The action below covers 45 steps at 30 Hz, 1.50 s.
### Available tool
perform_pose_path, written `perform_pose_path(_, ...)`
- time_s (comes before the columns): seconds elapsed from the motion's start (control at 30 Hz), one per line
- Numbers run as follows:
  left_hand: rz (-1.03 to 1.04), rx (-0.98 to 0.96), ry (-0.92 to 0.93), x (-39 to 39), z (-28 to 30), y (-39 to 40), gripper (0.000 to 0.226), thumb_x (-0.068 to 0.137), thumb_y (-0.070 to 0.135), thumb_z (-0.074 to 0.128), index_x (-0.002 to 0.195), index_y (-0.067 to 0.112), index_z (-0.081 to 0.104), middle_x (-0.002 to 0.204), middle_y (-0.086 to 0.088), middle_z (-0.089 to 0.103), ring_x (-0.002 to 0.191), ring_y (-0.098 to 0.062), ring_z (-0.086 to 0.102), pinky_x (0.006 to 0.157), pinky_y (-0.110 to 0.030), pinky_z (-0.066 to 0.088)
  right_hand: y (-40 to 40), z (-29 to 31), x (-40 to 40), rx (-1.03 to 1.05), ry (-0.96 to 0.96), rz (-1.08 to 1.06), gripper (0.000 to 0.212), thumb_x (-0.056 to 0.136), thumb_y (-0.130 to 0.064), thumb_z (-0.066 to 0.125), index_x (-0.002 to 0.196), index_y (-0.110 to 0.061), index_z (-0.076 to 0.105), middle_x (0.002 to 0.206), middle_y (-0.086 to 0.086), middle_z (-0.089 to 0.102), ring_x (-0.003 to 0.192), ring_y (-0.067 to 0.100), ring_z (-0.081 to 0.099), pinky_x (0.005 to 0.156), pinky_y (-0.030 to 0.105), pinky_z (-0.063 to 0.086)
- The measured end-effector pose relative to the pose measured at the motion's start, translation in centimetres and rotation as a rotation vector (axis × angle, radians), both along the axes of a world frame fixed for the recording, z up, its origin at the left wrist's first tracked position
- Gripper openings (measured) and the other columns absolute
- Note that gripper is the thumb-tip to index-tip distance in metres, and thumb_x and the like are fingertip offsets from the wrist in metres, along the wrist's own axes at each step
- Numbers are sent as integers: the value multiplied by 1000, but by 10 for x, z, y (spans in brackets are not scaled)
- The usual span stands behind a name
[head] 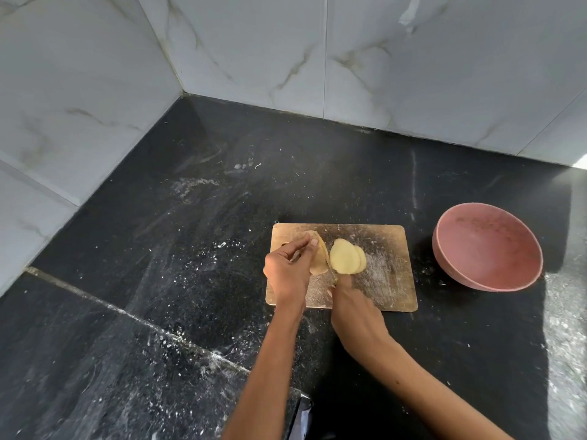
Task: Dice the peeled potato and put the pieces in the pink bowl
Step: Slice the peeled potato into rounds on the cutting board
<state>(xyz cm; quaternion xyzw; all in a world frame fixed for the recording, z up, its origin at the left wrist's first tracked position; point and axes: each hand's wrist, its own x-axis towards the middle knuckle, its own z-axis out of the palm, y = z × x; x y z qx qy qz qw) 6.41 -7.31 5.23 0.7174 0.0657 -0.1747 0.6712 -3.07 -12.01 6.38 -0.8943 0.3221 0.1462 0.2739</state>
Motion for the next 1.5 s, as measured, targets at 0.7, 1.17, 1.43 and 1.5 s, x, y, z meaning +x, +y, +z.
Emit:
perform_pose_path(0.7,-16,52,-16,5,-3,-1,18,79,11,78,97,10,76,91,1,75,89,-15,71,83,-48,57,-6,-10,15,-10,-47,10,14,103,-13,30,115,-8,37,110,15,62,100,35,60,67,35,35)
perform_pose_path(1.17,-26,71,-40,6,-3,-3,17,79,12,78,96,12,76,89,3,74,87,-13,71,81,-48,58,-6,-12,8,-1,-23,11,20,105,-18,28,120,-7,37,111,14,63,104,34,60,71,36,37)
perform_pose_path(1.43,-28,100,-53,6,-3,-2,14,79,14,78,93,17,76,87,7,74,86,-12,71,79,-45,59,-11,-17,15,-9,-24,32,20,105,-18,28,119,-7,35,114,15,61,105,35,59,71,38,38)
perform_pose_path(1.5,-34,119,-74,5,-2,-3,17,80,14,77,97,12,76,89,6,74,87,-13,71,78,-47,59,-11,-16,11,4,-27,31,19,105,-19,27,117,-7,37,113,16,61,104,36,58,69,36,34)
